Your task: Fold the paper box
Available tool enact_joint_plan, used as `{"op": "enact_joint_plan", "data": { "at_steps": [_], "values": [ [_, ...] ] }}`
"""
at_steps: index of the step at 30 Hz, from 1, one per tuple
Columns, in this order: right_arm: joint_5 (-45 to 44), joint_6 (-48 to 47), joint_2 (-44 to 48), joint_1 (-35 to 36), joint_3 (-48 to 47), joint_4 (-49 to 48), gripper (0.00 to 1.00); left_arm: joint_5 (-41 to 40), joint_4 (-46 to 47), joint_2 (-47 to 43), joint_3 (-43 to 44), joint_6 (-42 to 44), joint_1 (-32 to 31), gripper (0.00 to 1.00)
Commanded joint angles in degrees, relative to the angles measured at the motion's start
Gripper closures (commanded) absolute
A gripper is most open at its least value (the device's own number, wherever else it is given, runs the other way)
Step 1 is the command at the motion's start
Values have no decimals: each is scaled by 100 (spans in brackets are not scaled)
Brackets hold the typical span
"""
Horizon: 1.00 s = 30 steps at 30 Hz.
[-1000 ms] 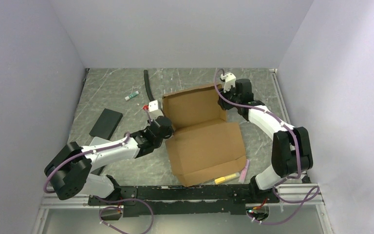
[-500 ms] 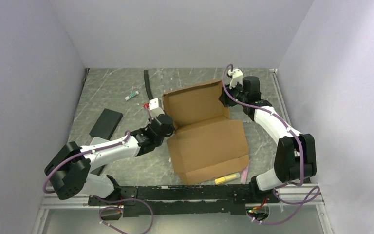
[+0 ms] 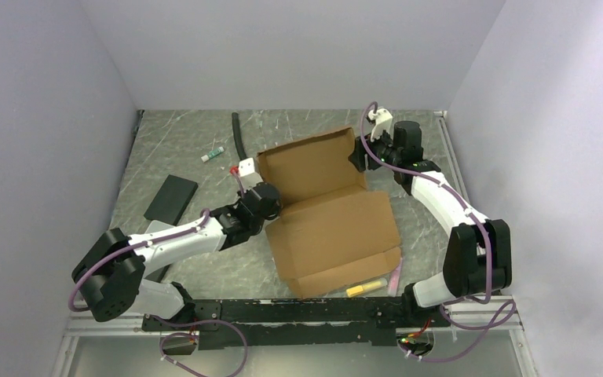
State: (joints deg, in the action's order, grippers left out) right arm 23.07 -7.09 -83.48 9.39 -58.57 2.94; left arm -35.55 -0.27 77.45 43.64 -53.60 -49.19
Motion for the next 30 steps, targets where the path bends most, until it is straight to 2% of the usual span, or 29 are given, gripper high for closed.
{"op": "enact_joint_plan", "data": {
  "at_steps": [1, 7, 11, 17, 19, 24, 29, 30],
  "values": [
    [-194, 58, 173, -34, -161, -272, 37, -217, 36, -37, 351, -212, -11, 100],
    [-460, 138, 82, 39, -252, -430, 39, -182, -113, 30, 470, -229, -36, 100],
    [-951, 71, -88, 166, -376, -489, 46, -173, -222, 92, 609, -259, -62, 100],
    [-1590, -62, -166, 248, -445, -538, 70, -224, -493, 161, 765, -381, -88, 100],
    [-1935, -199, -227, 327, -483, -472, 100, -212, -532, 207, 807, -432, -88, 100],
    [-3126, -717, -399, 713, -390, -657, 100, -48, -589, 326, 968, -543, -105, 100],
    [-2743, -581, -586, 747, -494, -428, 100, -11, -646, 375, 1035, -586, -128, 100],
    [-2530, -528, -561, 741, -485, -400, 96, -54, -687, 368, 1029, -614, -133, 100]
  ]
}}
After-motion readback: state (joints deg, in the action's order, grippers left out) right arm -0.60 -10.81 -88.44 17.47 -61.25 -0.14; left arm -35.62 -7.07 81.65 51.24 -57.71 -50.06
